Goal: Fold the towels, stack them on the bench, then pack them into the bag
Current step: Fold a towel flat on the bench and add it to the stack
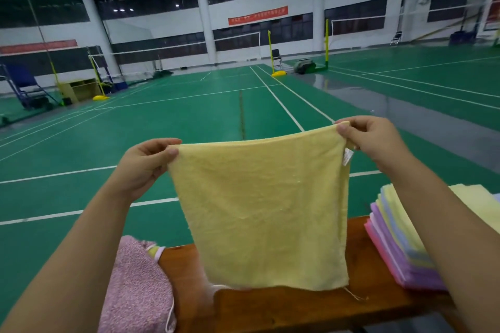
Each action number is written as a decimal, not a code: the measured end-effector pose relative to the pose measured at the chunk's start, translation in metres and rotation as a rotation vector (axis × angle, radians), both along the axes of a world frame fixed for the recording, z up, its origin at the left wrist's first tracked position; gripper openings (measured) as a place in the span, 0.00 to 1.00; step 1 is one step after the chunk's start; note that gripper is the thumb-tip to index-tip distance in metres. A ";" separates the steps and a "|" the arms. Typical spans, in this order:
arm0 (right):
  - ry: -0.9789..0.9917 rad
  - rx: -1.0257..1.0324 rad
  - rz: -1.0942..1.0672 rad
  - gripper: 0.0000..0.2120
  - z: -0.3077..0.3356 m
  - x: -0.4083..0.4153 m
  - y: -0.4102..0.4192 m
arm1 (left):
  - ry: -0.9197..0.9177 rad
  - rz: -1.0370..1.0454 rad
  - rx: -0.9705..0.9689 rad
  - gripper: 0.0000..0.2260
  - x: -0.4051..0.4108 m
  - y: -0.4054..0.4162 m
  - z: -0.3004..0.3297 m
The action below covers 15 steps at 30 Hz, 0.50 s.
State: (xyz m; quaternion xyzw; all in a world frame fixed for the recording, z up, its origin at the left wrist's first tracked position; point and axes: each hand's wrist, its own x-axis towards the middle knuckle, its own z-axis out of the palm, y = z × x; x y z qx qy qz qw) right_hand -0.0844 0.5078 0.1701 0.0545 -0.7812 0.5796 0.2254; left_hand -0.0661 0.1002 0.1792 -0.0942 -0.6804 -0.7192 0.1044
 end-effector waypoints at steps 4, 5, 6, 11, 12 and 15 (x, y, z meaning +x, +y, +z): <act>0.036 0.171 -0.058 0.04 -0.014 0.000 -0.004 | 0.082 0.235 -0.392 0.11 -0.004 0.002 -0.011; 0.038 0.174 -0.046 0.03 -0.012 0.003 -0.006 | 0.114 0.272 -0.486 0.13 -0.004 0.002 -0.012; 0.047 0.157 -0.021 0.03 -0.010 0.005 -0.007 | 0.149 0.314 -0.556 0.13 -0.004 0.001 -0.012; 0.159 0.177 -0.027 0.06 0.005 0.008 -0.010 | 0.252 0.449 -0.564 0.05 -0.002 0.005 -0.011; 0.094 0.271 -0.021 0.07 0.003 0.005 -0.012 | 0.185 0.408 -0.620 0.05 -0.003 0.007 -0.016; -0.033 0.393 -0.027 0.12 -0.005 0.000 -0.015 | 0.116 0.372 -0.563 0.06 -0.006 0.007 -0.029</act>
